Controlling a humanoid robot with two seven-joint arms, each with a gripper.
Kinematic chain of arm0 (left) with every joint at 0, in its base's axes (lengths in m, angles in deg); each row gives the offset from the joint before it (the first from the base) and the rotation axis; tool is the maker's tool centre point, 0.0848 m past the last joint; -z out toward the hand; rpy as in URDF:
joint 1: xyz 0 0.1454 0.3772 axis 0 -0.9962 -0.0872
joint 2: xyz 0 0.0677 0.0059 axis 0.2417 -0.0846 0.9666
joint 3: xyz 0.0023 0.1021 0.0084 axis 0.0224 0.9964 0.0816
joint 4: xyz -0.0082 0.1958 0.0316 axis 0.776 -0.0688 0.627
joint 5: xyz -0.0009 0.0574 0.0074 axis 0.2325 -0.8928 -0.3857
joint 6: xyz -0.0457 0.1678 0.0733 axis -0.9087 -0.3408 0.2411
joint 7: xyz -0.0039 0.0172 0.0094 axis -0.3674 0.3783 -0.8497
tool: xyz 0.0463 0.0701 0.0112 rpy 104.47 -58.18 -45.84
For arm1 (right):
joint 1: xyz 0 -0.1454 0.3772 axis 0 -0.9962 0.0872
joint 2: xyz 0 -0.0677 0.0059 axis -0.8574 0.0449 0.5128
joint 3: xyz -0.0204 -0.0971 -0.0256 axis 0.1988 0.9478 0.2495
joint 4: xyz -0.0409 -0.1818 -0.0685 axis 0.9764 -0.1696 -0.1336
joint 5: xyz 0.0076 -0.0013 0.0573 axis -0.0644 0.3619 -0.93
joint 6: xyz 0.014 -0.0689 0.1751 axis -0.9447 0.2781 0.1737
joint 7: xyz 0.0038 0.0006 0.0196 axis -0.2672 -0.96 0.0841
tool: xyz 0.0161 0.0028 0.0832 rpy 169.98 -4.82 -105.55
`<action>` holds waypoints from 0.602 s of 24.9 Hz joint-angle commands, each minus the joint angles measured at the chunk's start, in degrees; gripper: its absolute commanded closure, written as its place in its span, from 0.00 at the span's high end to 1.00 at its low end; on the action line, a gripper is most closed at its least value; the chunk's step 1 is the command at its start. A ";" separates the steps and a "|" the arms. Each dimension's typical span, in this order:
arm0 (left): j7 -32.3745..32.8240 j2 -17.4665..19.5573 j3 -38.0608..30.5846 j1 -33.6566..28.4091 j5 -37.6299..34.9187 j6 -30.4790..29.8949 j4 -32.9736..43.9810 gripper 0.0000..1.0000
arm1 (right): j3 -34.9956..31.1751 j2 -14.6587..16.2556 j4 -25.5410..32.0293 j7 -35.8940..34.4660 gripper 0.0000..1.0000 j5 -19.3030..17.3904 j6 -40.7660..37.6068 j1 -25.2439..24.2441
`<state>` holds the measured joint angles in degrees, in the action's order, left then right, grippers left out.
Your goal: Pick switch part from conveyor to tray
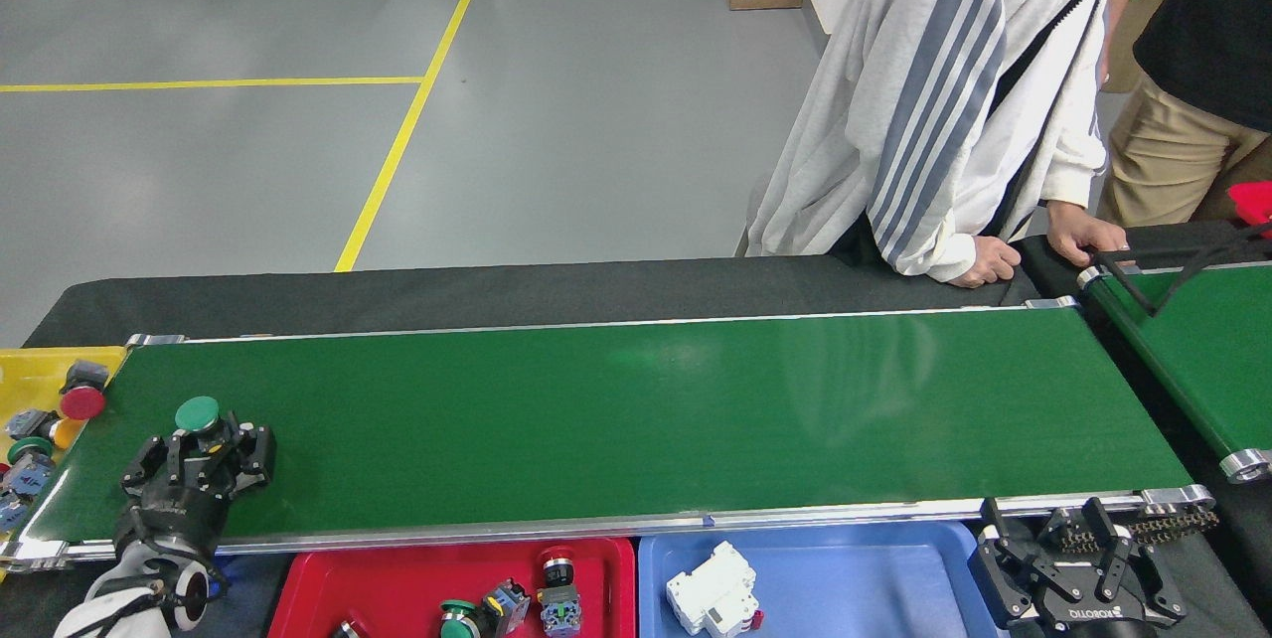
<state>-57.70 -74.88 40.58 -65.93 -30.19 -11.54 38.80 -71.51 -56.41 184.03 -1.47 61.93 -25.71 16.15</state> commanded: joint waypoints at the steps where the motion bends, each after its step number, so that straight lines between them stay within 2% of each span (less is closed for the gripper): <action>1: 0.32 -0.53 -0.07 -3.22 0.96 -4.35 8.72 0.05 | -0.25 0.12 1.15 -0.05 1.00 0.01 -0.16 0.15; 3: 1.03 -1.40 -0.07 -10.33 2.10 -10.23 21.36 0.05 | -0.25 0.03 1.68 0.04 1.00 0.01 -0.16 -0.03; 6: 3.40 -2.55 0.46 -19.66 4.04 -19.99 33.15 0.07 | -0.25 -0.06 1.68 0.04 1.00 0.01 -0.07 -0.12; 7: 4.63 -3.87 1.77 -22.91 4.13 -23.86 36.41 0.14 | -0.25 -0.06 1.68 0.04 1.00 0.01 -0.16 -0.20; 8: 5.95 -5.19 3.09 -25.02 4.04 -26.14 38.25 0.25 | -0.25 -0.06 1.68 0.04 1.00 0.01 -0.16 -0.20; 10: 8.85 -8.35 4.41 -27.22 4.04 -26.67 39.31 0.66 | -0.25 -0.15 1.68 0.04 1.00 0.01 -0.16 -0.20; 11: 9.73 -10.46 4.24 -27.39 3.95 -26.49 39.31 0.99 | -0.25 -0.15 1.68 0.04 1.00 0.01 -0.16 -0.20; 12: 9.82 -12.04 4.06 -27.31 4.04 -26.67 39.31 1.00 | -0.25 -0.15 1.68 0.04 1.00 0.01 -0.16 -0.20; 15: 9.82 -12.66 3.80 -27.31 4.04 -26.67 39.31 1.00 | -0.25 -0.06 1.68 -0.05 1.00 0.01 -0.16 -0.12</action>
<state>-48.08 -87.61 44.70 -93.49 -26.44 -37.66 77.30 -71.51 -56.51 184.84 -1.32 61.93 -25.73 15.81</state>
